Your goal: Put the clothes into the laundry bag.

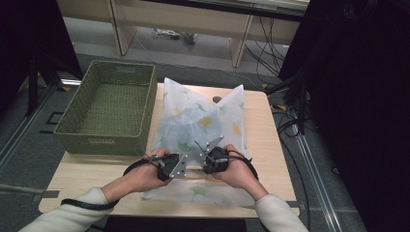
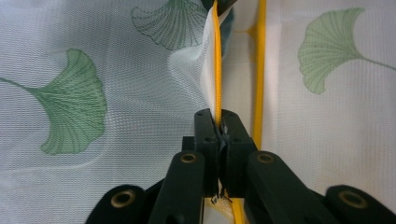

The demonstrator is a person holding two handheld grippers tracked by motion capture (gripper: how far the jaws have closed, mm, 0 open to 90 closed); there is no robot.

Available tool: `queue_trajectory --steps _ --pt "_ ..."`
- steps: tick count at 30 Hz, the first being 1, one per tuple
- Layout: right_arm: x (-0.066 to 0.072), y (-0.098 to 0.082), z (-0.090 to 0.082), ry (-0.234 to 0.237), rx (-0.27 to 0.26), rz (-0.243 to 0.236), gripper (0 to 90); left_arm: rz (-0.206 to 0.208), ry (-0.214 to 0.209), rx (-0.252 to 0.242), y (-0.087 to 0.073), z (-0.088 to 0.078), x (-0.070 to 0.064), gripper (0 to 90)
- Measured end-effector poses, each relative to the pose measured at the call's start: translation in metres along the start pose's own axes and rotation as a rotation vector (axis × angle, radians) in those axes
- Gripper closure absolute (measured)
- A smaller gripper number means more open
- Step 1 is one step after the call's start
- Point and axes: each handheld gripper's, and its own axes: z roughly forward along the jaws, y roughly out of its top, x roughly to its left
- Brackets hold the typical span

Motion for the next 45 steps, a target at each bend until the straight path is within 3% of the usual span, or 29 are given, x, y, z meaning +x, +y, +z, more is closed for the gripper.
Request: queue_trajectory --steps 5,12,21,23,26,28,31,34,40,42,43,45 --pt "0.0 -0.005 0.007 0.013 0.035 0.004 89.4 0.017 -0.027 0.013 0.002 0.007 -0.004 86.5" --pt "-0.003 -0.009 0.008 0.026 0.042 0.018 89.4 -0.016 -0.048 -0.001 -0.001 0.012 -0.002 86.5" --pt "-0.001 -0.015 0.021 0.049 0.086 0.03 89.1 -0.02 -0.075 0.015 -0.003 0.017 -0.005 84.7" --pt "-0.002 -0.016 0.022 0.052 0.099 0.038 89.1 -0.04 -0.089 0.005 -0.004 0.017 -0.005 81.7" --pt "-0.002 -0.018 0.026 0.051 0.105 0.041 89.0 -0.117 -0.111 -0.043 -0.006 0.012 -0.003 73.8" --pt "-0.001 -0.018 0.026 0.052 0.107 0.042 88.4 -0.145 -0.119 -0.068 -0.007 0.004 -0.001 70.5" --pt "-0.002 -0.018 0.025 0.055 0.096 0.041 84.1 -0.181 -0.089 -0.104 -0.011 -0.007 0.002 66.9" --pt "-0.002 -0.019 0.021 0.057 0.062 0.055 74.1 -0.218 -0.047 -0.13 -0.018 -0.02 0.005 63.7" --pt "0.0 -0.021 0.008 0.035 -0.03 0.091 68.7 -0.324 0.038 -0.181 -0.039 -0.043 0.007 58.1" --pt "0.001 -0.023 0.003 0.03 -0.057 0.109 66.8 -0.361 0.064 -0.199 -0.046 -0.051 0.007 57.2" --pt "0.004 -0.024 -0.001 0.027 -0.055 0.166 65.8 -0.371 0.075 -0.203 -0.049 -0.054 0.007 56.7" --pt "0.001 -0.027 -0.004 0.014 -0.104 0.135 63.0 -0.394 0.094 -0.212 -0.054 -0.06 0.006 55.4"
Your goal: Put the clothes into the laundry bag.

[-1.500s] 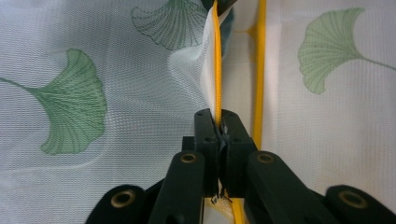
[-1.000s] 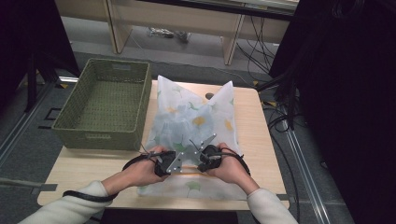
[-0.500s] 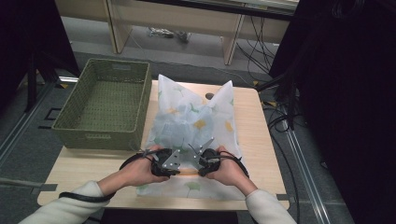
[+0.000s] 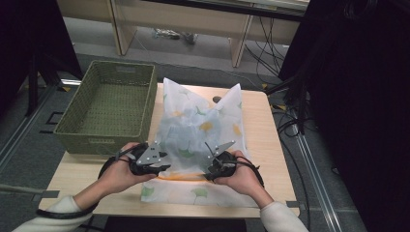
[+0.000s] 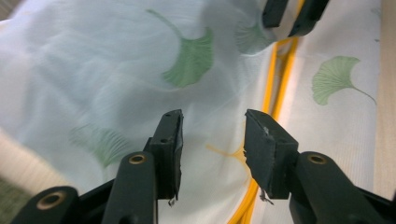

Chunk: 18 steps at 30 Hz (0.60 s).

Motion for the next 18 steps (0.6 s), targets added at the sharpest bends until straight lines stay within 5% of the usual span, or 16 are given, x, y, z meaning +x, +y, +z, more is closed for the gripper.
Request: queue_trajectory --steps 1,2,3,4,7,8,9,18 --pt "0.002 -0.001 -0.004 -0.009 -0.006 0.051 62.3 -0.009 0.009 -0.004 -0.002 -0.003 0.001 55.2" --pt "-0.002 -0.002 -0.005 -0.017 -0.04 0.013 62.1 -0.017 0.019 -0.008 -0.004 -0.006 0.001 54.7" --pt "0.002 -0.004 -0.009 -0.027 -0.042 0.075 62.0 -0.025 0.028 -0.009 -0.006 -0.009 0.002 54.0" --pt "-0.004 -0.004 -0.011 -0.032 -0.076 0.024 61.8 -0.034 0.035 -0.009 -0.008 -0.012 0.003 53.2" --pt "-0.003 -0.008 -0.021 -0.05 -0.101 0.103 61.7 -0.061 0.062 -0.012 -0.015 -0.019 0.005 50.9" --pt "-0.009 -0.009 -0.021 -0.057 -0.134 0.034 61.7 -0.073 0.066 -0.017 -0.017 -0.021 0.006 50.0" --pt "-0.008 -0.01 -0.024 -0.062 -0.133 0.076 61.5 -0.088 0.072 -0.024 -0.018 -0.023 0.006 49.3" --pt "-0.017 -0.02 -0.041 -0.141 -0.224 0.143 64.1 -0.146 0.101 -0.029 -0.029 -0.031 0.006 44.0"
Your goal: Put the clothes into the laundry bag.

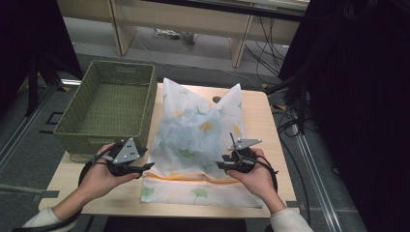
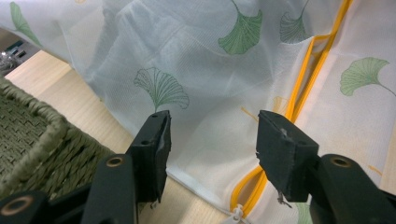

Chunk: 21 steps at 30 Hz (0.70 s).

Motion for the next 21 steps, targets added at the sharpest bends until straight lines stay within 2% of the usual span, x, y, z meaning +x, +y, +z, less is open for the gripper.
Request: queue_trajectory --steps 1,5,7,10,14,17,21 --pt "-0.001 -0.001 -0.003 -0.015 -0.011 0.019 64.2 -0.005 0.003 0.005 -0.001 -0.001 0.0 43.7" --pt "-0.011 -0.009 -0.011 -0.071 -0.043 0.041 64.5 -0.014 0.011 0.014 -0.006 -0.002 -0.001 42.4" --pt "-0.015 -0.015 -0.016 -0.095 -0.059 0.073 64.6 -0.019 0.02 0.022 -0.008 -0.002 0.0 42.2" --pt "-0.023 -0.023 -0.023 -0.15 -0.079 0.09 64.6 -0.031 0.034 0.027 -0.009 -0.001 0.001 42.0" --pt "-0.032 -0.036 -0.028 -0.209 -0.099 0.143 64.0 -0.033 0.042 0.051 -0.012 0.003 0.002 41.7" --pt "-0.038 -0.044 -0.028 -0.228 -0.102 0.172 63.4 -0.033 0.04 0.058 -0.014 0.006 0.002 41.7" --pt "-0.042 -0.045 -0.029 -0.254 -0.118 0.201 62.7 -0.024 0.037 0.07 -0.015 0.009 0.002 41.7"
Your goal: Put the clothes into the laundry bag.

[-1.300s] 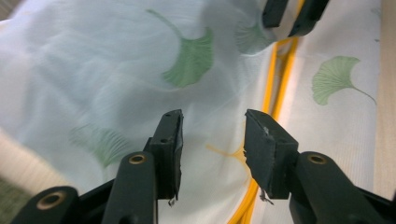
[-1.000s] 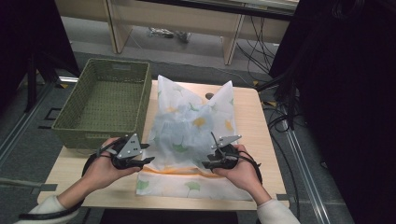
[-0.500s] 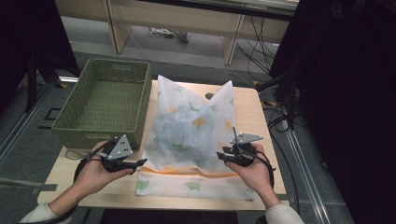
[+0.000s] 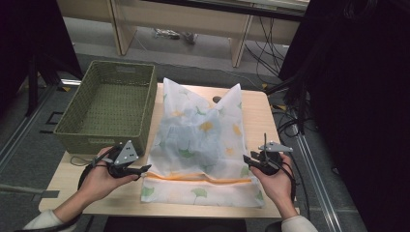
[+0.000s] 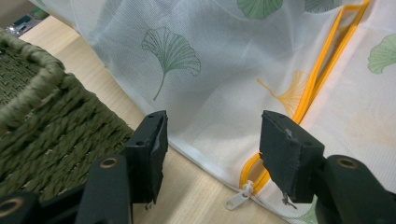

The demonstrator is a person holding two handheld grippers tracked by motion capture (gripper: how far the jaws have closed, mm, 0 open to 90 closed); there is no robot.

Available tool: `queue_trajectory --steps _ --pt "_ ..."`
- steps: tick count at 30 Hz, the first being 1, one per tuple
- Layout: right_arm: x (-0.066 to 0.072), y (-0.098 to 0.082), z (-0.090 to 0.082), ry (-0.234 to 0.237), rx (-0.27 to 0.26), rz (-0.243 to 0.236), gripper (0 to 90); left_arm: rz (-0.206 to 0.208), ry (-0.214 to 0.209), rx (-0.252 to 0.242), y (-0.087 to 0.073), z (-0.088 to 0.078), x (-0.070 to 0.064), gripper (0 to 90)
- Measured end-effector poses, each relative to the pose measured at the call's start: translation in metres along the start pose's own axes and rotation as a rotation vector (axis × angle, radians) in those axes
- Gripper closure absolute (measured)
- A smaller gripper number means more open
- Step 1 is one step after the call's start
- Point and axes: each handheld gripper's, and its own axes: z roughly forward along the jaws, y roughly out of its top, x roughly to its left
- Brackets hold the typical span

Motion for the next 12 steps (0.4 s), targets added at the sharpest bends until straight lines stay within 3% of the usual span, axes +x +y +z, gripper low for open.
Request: queue_trajectory --steps 4,12 --pt "-0.0001 -0.0012 0.0018 -0.006 -0.001 0.02 62.2 -0.002 0.0 0.002 -0.0004 0.0012 0.0004 41.6" --pt "-0.0019 -0.0034 0.0075 -0.006 0.007 0.014 61.8 -0.004 -0.005 0.01 -0.0009 0.0042 0.0 41.5"
